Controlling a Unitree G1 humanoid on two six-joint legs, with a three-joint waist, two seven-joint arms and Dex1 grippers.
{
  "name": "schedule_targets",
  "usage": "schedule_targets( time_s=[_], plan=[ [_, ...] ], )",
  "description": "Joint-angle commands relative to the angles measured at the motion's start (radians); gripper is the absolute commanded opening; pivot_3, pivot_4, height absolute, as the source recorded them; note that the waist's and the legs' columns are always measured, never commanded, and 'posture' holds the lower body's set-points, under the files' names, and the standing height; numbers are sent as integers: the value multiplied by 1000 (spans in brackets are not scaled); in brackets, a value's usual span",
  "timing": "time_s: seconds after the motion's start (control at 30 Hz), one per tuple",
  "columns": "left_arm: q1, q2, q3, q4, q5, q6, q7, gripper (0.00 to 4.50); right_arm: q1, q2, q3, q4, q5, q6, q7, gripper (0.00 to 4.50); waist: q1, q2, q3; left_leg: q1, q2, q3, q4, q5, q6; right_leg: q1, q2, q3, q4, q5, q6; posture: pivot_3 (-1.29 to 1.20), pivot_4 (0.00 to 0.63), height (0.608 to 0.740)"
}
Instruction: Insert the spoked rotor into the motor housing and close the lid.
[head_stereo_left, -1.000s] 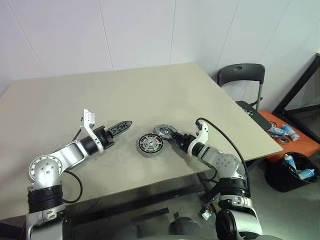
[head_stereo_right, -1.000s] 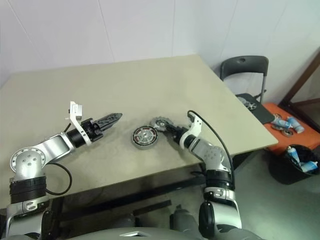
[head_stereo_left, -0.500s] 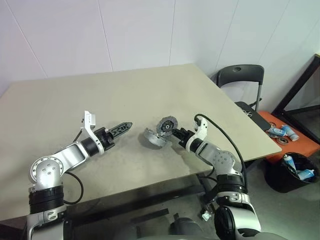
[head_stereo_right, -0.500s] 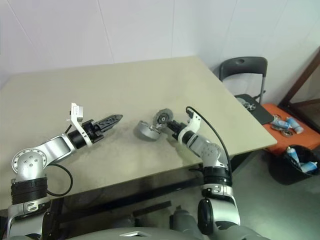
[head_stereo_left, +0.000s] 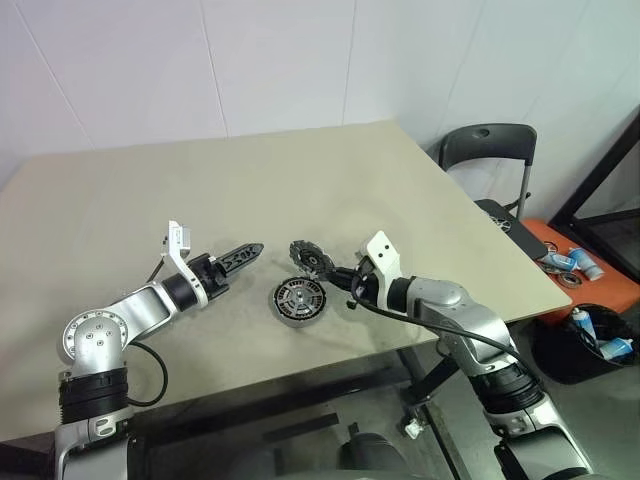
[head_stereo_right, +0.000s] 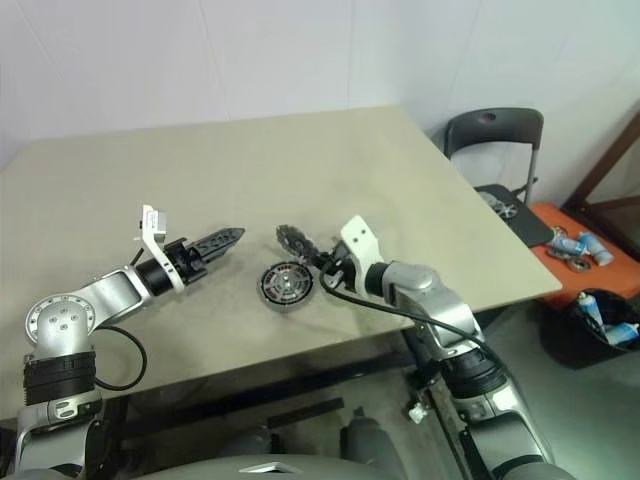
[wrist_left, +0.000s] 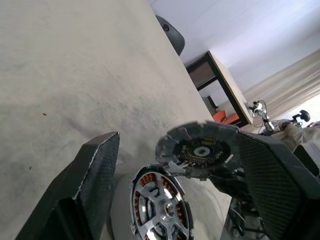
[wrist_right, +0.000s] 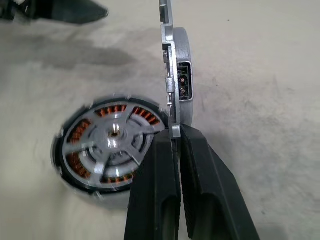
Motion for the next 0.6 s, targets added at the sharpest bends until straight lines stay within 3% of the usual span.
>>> schedule_targets(
  time_s=[0.03, 0.37, 0.57, 0.6],
  plan=[
    [-1, 2, 20, -35, -5, -17, -7, 3911, 19, -42, 32, -24, -49, -45, 53, 17, 9, 0, 0, 0, 0, 0, 0, 0, 0, 0, 0, 0, 0, 0, 0, 0, 0, 740],
    [28, -17, 17, -77, -13, -23, 7, 3911, 2, -6, 95, -26, -127, -50, 67, 17, 13, -1, -1, 2, 0, 0, 2, 0, 0, 2, 0, 0, 1, 0, -1, 0, 0, 740],
    [41, -22, 25, -86, -14, -25, 11, 3911, -18, -23, 109, -39, -118, 37, 122, 1798, 15, 0, 0, 2, 1, 0, 2, 0, 0, 2, 1, 0, 2, 0, -1, 0, 0, 740],
    [42, -23, 25, -87, -15, -26, 12, 3911, -21, -26, 107, -41, -113, 47, 132, 1798, 16, 0, 0, 2, 1, 0, 2, 0, 0, 2, 1, 0, 2, 0, -1, 0, 0, 740]
  ],
)
